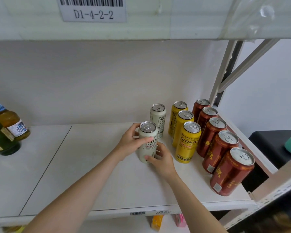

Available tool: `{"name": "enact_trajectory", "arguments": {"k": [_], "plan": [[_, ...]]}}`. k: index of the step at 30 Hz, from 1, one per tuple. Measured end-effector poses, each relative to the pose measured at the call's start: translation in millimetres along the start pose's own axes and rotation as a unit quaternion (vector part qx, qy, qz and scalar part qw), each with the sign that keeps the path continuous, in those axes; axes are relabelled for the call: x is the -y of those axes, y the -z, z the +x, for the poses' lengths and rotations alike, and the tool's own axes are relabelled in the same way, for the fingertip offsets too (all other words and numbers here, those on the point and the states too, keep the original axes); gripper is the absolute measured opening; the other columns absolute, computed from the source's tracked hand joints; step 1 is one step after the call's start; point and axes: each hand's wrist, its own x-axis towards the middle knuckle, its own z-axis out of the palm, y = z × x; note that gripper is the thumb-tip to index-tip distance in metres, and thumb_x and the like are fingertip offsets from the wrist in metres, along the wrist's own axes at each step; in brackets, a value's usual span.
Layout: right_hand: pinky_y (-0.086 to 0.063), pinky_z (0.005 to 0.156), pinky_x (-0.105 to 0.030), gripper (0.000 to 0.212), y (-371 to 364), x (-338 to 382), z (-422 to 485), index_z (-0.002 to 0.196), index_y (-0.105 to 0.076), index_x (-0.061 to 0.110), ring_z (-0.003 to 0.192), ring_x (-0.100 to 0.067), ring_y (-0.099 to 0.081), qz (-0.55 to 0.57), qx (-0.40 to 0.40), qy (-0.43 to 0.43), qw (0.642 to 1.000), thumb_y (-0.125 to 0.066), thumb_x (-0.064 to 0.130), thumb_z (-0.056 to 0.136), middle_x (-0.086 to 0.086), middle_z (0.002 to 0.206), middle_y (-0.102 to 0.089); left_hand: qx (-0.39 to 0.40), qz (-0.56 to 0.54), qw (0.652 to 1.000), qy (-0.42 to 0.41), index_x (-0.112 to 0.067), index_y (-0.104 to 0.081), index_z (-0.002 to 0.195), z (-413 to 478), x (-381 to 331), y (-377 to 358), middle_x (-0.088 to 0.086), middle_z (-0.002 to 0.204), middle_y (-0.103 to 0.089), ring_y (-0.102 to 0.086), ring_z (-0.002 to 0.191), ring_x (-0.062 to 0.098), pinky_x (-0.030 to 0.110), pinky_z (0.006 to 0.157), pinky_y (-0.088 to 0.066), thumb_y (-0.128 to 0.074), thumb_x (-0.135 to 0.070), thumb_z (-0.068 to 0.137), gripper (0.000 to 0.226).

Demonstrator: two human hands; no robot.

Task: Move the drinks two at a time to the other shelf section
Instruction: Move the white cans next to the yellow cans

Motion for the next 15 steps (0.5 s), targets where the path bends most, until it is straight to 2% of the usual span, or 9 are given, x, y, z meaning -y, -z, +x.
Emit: {"name": "enact_trajectory", "arguments": {"k": [5, 8, 11, 15], "plan": [[-0.055, 0.081, -0.022, 0.058, 16.1, -3.3, -6.4, 0.124, -0.054, 0.018, 0.1, -0.006, -0.065, 0.018, -0.02, -0.003, 1.0, -0.08, 0.002, 0.074, 0.006, 0.114, -0.066, 0.014, -0.004, 1.0, -0.006, -0.046, -0.061, 0.104, 1.1, -3.6, -19.2, -0.004, 0.109, -0.069, -0.067, 0.102, 0.013, 0.046, 0.092, -0.056, -0.085, -0.051, 0.056, 0.054], [-0.056, 0.084, -0.026, 0.06, 21.6, -6.5, -5.2, 0.126, -0.054, 0.015, 0.102, -0.009, -0.065, 0.024, -0.033, -0.004, 0.999, -0.08, 0.004, 0.074, 0.004, 0.116, -0.066, 0.018, -0.015, 1.0, 0.004, -0.037, -0.06, 0.112, 5.0, -7.2, -26.0, -0.003, 0.111, -0.068, -0.068, 0.103, 0.016, 0.047, 0.092, -0.056, -0.086, -0.051, 0.053, 0.066], [-0.056, 0.083, -0.025, 0.059, 22.9, -8.1, -2.0, 0.127, -0.053, 0.014, 0.103, -0.008, -0.064, 0.025, -0.046, -0.004, 0.999, -0.08, 0.006, 0.075, 0.004, 0.117, -0.065, 0.023, -0.029, 0.999, 0.017, -0.029, -0.058, 0.116, 10.9, -10.3, -29.9, 0.001, 0.112, -0.067, -0.068, 0.104, 0.018, 0.049, 0.091, -0.057, -0.087, -0.05, 0.05, 0.074], [-0.054, 0.082, -0.022, 0.059, 22.7, -9.5, 3.6, 0.128, -0.052, 0.014, 0.107, -0.01, -0.063, 0.028, -0.059, 0.0, 0.998, -0.079, 0.007, 0.076, 0.005, 0.118, -0.065, 0.035, -0.028, 0.999, 0.027, -0.027, -0.057, 0.112, 19.2, -15.5, -32.4, 0.003, 0.111, -0.068, -0.068, 0.104, 0.02, 0.051, 0.088, -0.057, -0.086, -0.049, 0.049, 0.072]]}}
